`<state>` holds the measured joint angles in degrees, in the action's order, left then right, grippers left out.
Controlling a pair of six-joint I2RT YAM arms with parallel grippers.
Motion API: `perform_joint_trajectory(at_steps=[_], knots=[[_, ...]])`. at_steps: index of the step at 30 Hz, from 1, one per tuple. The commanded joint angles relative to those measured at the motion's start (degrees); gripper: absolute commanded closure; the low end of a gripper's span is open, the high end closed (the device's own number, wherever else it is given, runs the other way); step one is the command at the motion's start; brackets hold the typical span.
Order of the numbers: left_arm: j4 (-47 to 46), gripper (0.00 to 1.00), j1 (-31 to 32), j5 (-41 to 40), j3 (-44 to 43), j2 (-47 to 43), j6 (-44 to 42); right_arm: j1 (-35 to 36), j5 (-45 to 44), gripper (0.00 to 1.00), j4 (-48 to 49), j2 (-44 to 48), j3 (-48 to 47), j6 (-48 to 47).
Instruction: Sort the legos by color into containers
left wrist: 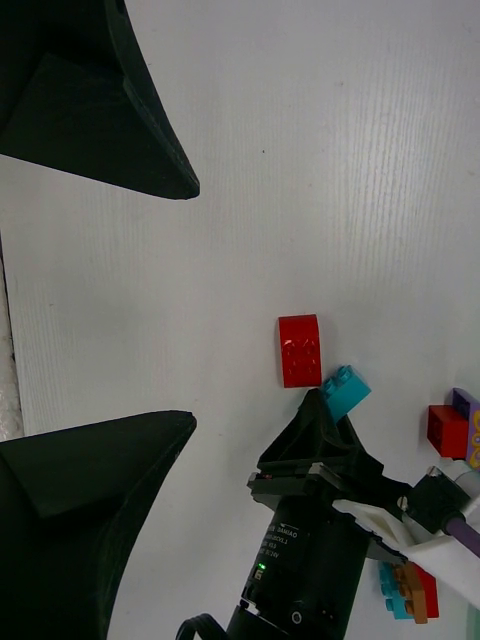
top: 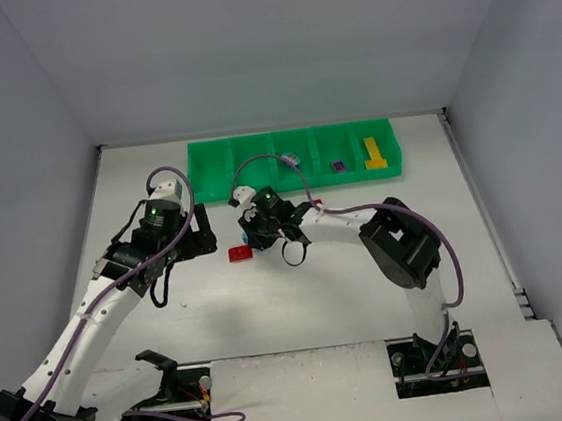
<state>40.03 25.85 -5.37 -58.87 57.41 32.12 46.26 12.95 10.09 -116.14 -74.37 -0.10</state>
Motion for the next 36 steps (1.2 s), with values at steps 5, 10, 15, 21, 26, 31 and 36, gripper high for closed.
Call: perform_joint_trajectory(at_steps=[5,10,15,21,26,31,36], knots=[[-1.6,0.20,-0.1,-0.4,-1.6,-0.6,-1.2,-4.1,-7.3,1.00,2.1,9.3,-2.1,-1.4],[-2.7,0.20,-0.1,-0.3,-1.1,0.1,-2.7,-11.9,-11.7,1.00,2.2,12.0,-6.5,-0.9],[-4.7,0.20,-0.2,1.7,-0.5,1.7,-4.8,-18.7,-14.5,0.99,0.7,6.7,-15.1,-1.0],[-7.8,0.20,-0.1,5.4,-0.5,8.0,-6.5,-23.2,-11.3,0.84,0.1,-2.1,-24.0,0.1],[-10.1,0.20,0.0,7.2,-2.7,13.7,-6.2,-23.7,-9.2,0.53,-0.6,-4.8,-27.5,0.1],[-10.9,0.20,0.3,8.1,-4.9,21.1,-3.9,-23.8,-8.7,0.42,-0.6,-2.4,-25.9,0.1],[-12.9,0.19,1.0,8.4,-7.4,29.3,0.0,-23.8,-7.9,0.41,-0.5,5.2,-19.6,2.4]])
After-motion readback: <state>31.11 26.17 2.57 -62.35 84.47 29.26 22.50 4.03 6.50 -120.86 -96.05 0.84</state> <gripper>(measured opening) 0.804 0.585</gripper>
